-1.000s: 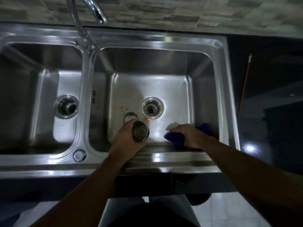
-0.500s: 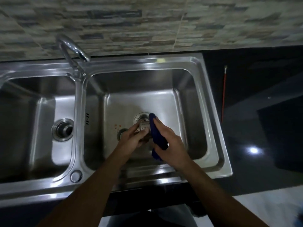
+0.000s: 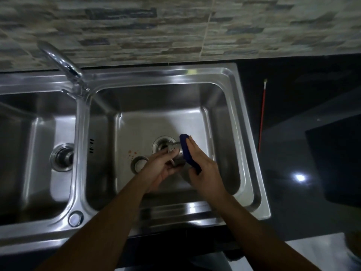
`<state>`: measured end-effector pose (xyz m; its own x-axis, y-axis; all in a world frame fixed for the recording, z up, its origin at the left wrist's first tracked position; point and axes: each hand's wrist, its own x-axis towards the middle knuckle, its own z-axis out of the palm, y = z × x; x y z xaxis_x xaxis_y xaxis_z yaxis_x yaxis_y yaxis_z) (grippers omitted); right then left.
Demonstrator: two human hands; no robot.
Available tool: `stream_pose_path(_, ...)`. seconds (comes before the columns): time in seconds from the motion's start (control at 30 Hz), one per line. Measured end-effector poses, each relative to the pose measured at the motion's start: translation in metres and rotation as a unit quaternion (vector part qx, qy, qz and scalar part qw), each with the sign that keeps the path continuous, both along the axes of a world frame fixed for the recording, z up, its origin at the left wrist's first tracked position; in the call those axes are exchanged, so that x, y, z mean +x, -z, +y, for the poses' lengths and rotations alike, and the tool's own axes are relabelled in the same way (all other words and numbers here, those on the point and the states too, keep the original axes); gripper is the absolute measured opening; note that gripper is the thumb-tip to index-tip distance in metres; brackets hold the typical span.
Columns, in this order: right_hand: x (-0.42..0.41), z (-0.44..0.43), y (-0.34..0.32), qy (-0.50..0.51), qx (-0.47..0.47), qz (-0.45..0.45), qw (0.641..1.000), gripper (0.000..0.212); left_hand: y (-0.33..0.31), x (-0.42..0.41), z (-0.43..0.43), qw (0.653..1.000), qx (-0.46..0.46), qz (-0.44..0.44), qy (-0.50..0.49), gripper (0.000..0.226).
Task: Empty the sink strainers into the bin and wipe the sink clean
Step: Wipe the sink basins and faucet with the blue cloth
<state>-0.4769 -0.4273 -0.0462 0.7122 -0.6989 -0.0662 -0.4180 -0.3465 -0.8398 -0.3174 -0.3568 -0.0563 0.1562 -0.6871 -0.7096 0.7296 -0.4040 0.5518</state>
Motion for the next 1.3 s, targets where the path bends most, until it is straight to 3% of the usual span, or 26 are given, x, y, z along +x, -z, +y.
stream_pose_path(0.2,-0.003,-0.012,0.011,0.005,0.075,0.032,0.997,0.088,0.021,0.013,-0.020,0.999,-0.001,-0.036,-0.012,0.036)
stream_pose_path(0.3,-0.018,-0.013,0.021,0.035,0.112,0.039,0.992,0.073,0.034,0.024,-0.038,0.991,0.028,-0.125,0.038,0.053)
stream_pose_path(0.37,-0.027,-0.011,0.028,0.061,0.140,0.050,0.987,0.073,0.042,0.029,-0.057,0.964,0.066,-0.240,0.095,0.067)
stream_pose_path(0.43,-0.035,-0.007,0.031,0.066,0.107,0.056,0.990,0.068,0.052,0.033,-0.076,0.931,0.075,-0.335,0.128,0.068)
stream_pose_path(0.6,-0.040,-0.002,0.038,0.056,0.071,0.084,0.992,0.065,0.085,0.032,-0.109,0.852,0.056,-0.479,0.206,0.072)
stream_pose_path(0.87,-0.035,0.005,0.049,0.016,0.031,0.216,0.976,0.070,0.115,0.024,-0.133,0.814,0.043,-0.531,0.230,0.095)
stream_pose_path(1.03,-0.035,0.005,0.049,0.015,0.031,0.222,0.975,0.068,0.124,0.022,-0.140,0.813,0.043,-0.536,0.225,0.099)
stream_pose_path(1.13,-0.035,0.005,0.049,0.018,0.034,0.234,0.972,0.069,0.122,0.021,-0.142,0.833,0.047,-0.510,0.209,0.103)
stream_pose_path(1.2,-0.035,0.005,0.050,0.019,0.038,0.242,0.969,0.069,0.120,0.023,-0.133,0.852,0.050,-0.488,0.184,0.093)
stream_pose_path(1.3,-0.035,0.004,0.048,0.025,0.042,0.235,0.971,0.067,0.120,0.032,-0.100,0.845,0.104,-0.497,0.166,0.056)
